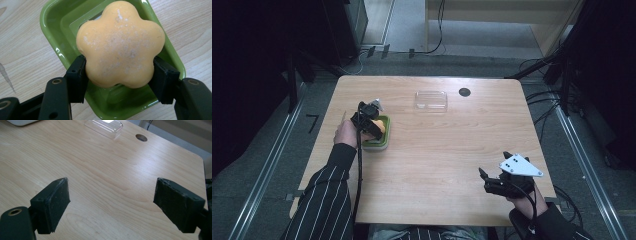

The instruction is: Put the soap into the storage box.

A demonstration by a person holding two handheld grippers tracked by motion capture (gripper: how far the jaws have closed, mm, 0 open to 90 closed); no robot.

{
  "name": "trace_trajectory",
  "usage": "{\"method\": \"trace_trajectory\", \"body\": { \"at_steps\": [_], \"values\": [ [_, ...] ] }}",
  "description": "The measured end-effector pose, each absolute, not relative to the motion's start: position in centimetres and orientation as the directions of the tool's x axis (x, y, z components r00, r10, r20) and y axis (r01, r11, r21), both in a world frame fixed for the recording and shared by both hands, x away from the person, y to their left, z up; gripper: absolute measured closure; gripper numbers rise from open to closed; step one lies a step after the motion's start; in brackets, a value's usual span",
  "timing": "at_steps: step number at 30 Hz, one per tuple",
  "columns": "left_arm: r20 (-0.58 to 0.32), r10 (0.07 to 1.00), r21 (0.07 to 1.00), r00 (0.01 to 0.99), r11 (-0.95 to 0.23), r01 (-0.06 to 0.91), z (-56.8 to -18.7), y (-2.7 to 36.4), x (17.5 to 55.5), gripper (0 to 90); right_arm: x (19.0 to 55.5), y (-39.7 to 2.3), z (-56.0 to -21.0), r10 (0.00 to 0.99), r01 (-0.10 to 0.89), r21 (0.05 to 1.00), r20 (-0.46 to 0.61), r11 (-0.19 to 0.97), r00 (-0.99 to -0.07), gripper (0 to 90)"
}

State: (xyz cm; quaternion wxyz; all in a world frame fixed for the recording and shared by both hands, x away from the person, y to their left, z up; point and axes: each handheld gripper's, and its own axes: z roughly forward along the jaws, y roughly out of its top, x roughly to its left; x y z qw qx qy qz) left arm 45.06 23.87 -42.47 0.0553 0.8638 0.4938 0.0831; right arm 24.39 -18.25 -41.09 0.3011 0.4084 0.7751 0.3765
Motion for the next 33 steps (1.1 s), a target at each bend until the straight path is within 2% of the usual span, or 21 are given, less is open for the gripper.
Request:
{"method": "trace_trajectory", "body": {
  "at_steps": [18,33],
  "values": [
    [0.101,0.869,0.174,0.484,-0.494,0.852,-42.73,23.59,45.16,38.3,24.43,-18.29,-41.12,0.86,0.406,0.829,-0.162,0.384,-0.484,13.7],
    [0.108,0.873,0.172,0.475,-0.487,0.856,-42.9,23.32,45.39,32.2,24.78,-18.34,-41.26,0.86,0.41,0.828,-0.159,0.383,-0.485,13.7]
  ]
}}
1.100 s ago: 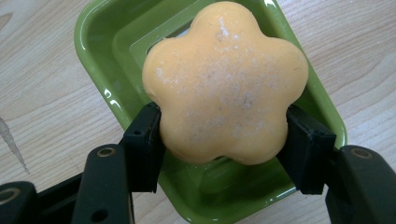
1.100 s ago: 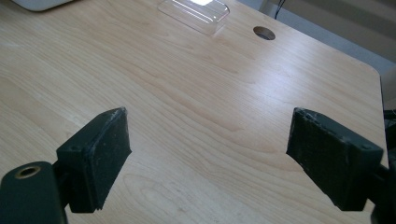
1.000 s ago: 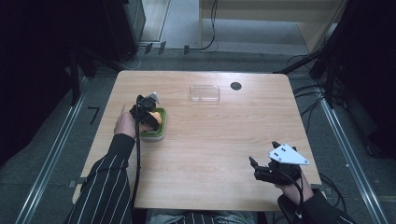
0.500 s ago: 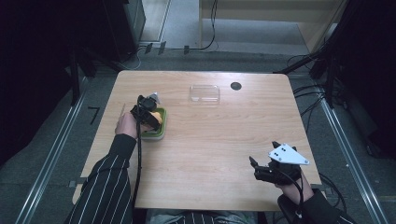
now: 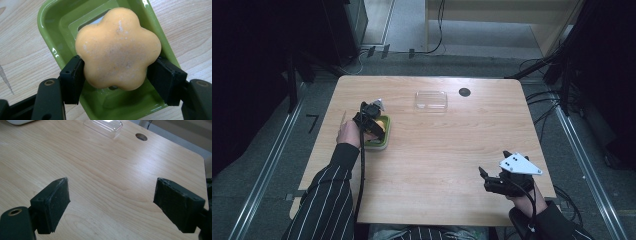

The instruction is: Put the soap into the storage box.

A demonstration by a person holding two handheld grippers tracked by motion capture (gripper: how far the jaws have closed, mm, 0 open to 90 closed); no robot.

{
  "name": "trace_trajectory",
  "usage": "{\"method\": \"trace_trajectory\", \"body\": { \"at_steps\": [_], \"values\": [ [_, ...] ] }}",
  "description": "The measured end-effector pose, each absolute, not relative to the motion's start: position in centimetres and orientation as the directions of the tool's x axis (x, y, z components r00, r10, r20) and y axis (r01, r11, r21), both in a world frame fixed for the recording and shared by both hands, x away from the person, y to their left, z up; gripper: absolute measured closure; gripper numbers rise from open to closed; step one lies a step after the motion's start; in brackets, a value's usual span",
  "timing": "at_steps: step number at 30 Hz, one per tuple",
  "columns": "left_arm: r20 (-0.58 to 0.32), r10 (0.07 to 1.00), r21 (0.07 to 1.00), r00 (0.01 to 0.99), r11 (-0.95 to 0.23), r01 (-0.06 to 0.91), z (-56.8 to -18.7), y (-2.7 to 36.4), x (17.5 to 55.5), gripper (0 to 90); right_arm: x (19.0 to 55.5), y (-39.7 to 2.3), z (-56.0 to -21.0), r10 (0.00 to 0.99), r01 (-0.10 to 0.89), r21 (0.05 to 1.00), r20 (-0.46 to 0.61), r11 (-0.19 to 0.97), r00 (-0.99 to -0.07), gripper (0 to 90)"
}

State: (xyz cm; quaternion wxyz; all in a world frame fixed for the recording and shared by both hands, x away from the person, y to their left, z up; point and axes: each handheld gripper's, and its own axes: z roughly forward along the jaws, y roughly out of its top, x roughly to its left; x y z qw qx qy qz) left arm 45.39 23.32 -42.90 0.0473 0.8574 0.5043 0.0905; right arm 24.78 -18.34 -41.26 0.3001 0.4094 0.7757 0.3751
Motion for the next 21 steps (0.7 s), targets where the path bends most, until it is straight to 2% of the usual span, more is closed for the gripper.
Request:
{"method": "trace_trajectory", "body": {
  "at_steps": [14,21],
  "values": [
    [0.132,0.882,0.203,0.452,-0.47,0.859,-42.0,23.2,45.1,27.0,24.1,-18.7,-41.1,0.87,0.411,0.833,-0.157,0.371,-0.468,13.7],
    [0.129,0.874,0.208,0.469,-0.486,0.849,-41.3,23.1,44.6,18.3,23.9,-18.7,-41.0,0.872,0.414,0.832,-0.156,0.369,-0.463,13.7]
  ]
}}
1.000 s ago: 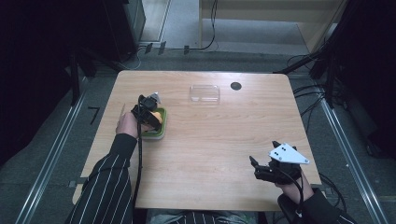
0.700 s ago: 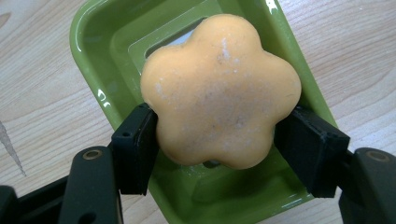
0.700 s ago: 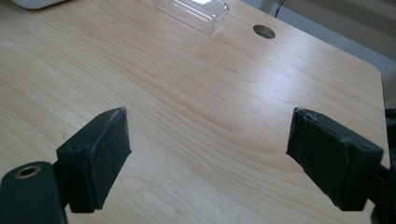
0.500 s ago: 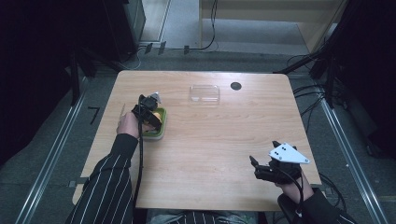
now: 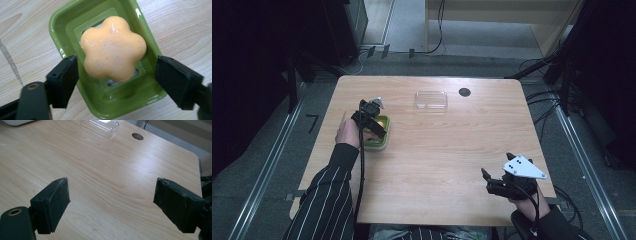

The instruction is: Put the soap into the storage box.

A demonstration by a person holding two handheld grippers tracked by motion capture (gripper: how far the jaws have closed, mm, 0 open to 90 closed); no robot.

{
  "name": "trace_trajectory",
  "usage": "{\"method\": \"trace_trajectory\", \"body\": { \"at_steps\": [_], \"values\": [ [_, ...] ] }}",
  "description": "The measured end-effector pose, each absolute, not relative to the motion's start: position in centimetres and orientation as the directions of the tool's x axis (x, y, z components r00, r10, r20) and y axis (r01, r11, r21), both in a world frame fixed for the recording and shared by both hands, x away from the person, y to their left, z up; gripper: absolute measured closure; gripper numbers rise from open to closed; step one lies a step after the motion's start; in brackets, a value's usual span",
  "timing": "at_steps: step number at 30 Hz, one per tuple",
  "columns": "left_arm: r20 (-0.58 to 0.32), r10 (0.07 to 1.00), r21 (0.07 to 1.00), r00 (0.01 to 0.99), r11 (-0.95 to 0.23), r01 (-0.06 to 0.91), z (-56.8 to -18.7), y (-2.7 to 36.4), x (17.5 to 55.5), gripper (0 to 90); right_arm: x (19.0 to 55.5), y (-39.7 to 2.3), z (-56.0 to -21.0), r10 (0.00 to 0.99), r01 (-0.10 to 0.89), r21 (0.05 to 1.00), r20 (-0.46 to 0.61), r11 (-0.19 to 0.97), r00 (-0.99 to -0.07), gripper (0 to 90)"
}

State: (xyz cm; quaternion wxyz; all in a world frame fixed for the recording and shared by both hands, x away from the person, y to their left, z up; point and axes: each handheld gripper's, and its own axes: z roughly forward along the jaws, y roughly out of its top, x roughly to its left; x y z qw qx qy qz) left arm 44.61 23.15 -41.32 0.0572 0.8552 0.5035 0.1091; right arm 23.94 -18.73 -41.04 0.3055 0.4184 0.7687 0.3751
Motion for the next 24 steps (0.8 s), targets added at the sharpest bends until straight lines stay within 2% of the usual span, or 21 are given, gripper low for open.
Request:
{"method": "trace_trajectory", "body": {
  "at_steps": [12,24],
  "values": [
    [0.112,0.862,0.188,0.494,-0.507,0.841,-40.3,23.5,42.1,7.9,23.9,-18.7,-41.0,0.872,0.412,0.833,-0.157,0.369,-0.464,13.7],
    [0.117,0.856,0.164,0.504,-0.517,0.84,-40.3,23.9,39.5,3.3,23.9,-18.7,-41.0,0.871,0.409,0.835,-0.155,0.367,-0.465,13.7]
  ]
}}
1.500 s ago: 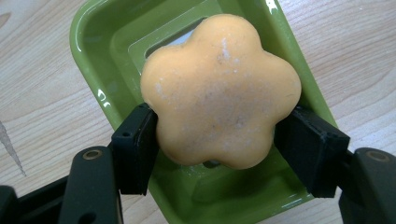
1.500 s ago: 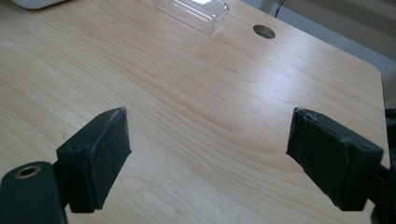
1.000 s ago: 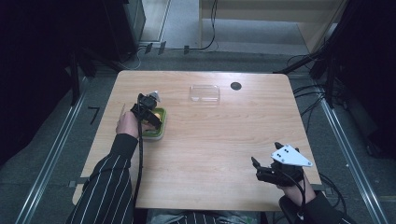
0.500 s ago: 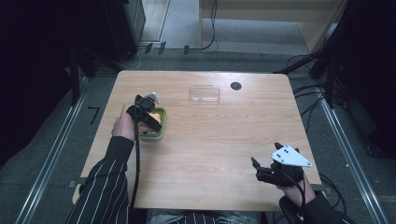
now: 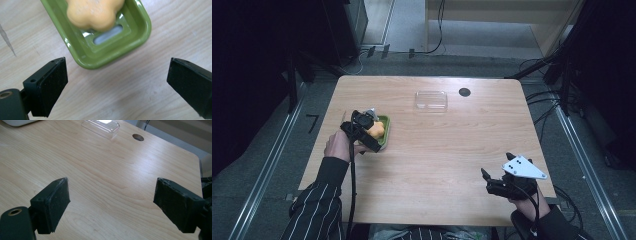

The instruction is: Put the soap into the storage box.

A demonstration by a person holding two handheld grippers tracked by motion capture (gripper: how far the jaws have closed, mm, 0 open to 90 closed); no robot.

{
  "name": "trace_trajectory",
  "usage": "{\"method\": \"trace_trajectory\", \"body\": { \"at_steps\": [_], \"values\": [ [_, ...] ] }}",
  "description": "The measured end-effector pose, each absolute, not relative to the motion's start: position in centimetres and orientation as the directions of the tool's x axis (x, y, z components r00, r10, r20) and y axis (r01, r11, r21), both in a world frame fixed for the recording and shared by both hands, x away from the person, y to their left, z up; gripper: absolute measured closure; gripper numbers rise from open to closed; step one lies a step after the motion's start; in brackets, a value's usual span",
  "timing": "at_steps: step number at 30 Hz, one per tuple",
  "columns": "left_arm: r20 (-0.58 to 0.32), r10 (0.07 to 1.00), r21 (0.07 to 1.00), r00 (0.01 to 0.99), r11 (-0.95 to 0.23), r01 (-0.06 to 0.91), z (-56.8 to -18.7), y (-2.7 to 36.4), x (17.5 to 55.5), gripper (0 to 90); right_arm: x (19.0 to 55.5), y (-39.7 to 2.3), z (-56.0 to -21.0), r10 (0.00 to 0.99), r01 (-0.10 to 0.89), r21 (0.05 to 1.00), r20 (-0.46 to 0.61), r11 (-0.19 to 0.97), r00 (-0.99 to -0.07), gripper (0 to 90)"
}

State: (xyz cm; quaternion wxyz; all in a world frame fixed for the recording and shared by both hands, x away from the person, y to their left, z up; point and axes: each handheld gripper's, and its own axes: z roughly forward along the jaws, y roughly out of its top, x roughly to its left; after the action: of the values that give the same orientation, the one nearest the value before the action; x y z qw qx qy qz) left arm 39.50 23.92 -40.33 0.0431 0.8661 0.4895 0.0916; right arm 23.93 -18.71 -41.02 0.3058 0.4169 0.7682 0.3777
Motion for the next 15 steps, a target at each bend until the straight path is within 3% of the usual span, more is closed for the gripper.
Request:
{"method": "trace_trajectory", "body": {
  "at_steps": [15],
  "values": [
    [0.116,0.833,0.155,0.54,-0.553,0.819,-40.7,23.8,35.7,0.0,23.9,-18.7,-41.0,0.871,0.409,0.835,-0.154,0.367,-0.466,13.7]
  ]
}}
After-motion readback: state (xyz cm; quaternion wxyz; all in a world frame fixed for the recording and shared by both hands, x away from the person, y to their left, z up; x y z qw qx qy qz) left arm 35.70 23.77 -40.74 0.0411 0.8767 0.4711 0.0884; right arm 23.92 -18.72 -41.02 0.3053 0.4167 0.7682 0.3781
